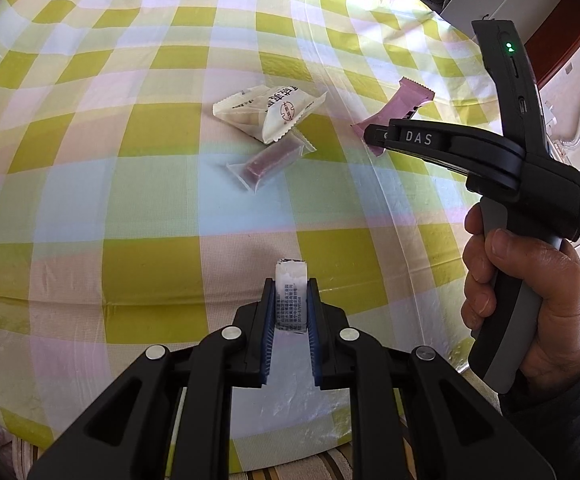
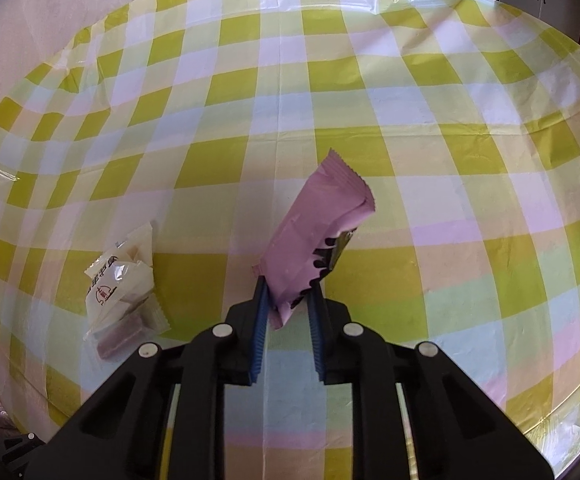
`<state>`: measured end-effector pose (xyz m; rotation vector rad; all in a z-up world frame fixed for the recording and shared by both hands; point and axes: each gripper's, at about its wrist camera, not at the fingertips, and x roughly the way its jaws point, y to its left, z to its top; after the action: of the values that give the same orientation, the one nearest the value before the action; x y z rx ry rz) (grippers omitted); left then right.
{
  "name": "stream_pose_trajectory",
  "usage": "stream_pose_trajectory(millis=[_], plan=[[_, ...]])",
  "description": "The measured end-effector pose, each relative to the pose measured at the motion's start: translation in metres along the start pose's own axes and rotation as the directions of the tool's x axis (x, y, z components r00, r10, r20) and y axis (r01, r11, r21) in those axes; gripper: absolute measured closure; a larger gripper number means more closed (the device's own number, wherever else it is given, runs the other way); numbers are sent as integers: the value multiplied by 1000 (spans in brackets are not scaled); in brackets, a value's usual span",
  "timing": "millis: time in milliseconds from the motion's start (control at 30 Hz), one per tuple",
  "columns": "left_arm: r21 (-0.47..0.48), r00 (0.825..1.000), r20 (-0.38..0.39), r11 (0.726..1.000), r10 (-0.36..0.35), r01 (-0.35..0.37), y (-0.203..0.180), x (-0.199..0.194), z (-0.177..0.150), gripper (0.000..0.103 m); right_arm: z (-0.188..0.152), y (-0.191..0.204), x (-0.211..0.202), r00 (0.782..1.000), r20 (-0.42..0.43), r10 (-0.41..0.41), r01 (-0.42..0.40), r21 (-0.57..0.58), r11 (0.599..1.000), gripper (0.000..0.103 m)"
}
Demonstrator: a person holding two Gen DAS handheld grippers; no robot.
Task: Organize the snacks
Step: 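Carry the white carton and pink bar over the white box and open both tools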
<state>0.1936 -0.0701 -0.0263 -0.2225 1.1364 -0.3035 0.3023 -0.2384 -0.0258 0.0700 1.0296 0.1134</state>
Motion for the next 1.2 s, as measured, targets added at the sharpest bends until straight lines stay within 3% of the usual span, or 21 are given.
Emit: stream_pose_trajectory(millis=[433,700,1000,1200], plan=[[51,999,39,998,22,-24,-18,-10,1,89,-28,-26,-51,999,42,-6,4,48,999,84],[97,999,32,995,-14,10,-43,-12,-1,89,-63,-57,-84,999,38,-33,30,88,996,84],[164,999,5,985,-53,52,-87,-9,-9,89,-108,-104,-120,997,32,-71,65,155,986,84],[248,996,-29,964,-88,93,-133,-2,-19,89,-140,-146,-141,993,19,-119,112,221,969,84]])
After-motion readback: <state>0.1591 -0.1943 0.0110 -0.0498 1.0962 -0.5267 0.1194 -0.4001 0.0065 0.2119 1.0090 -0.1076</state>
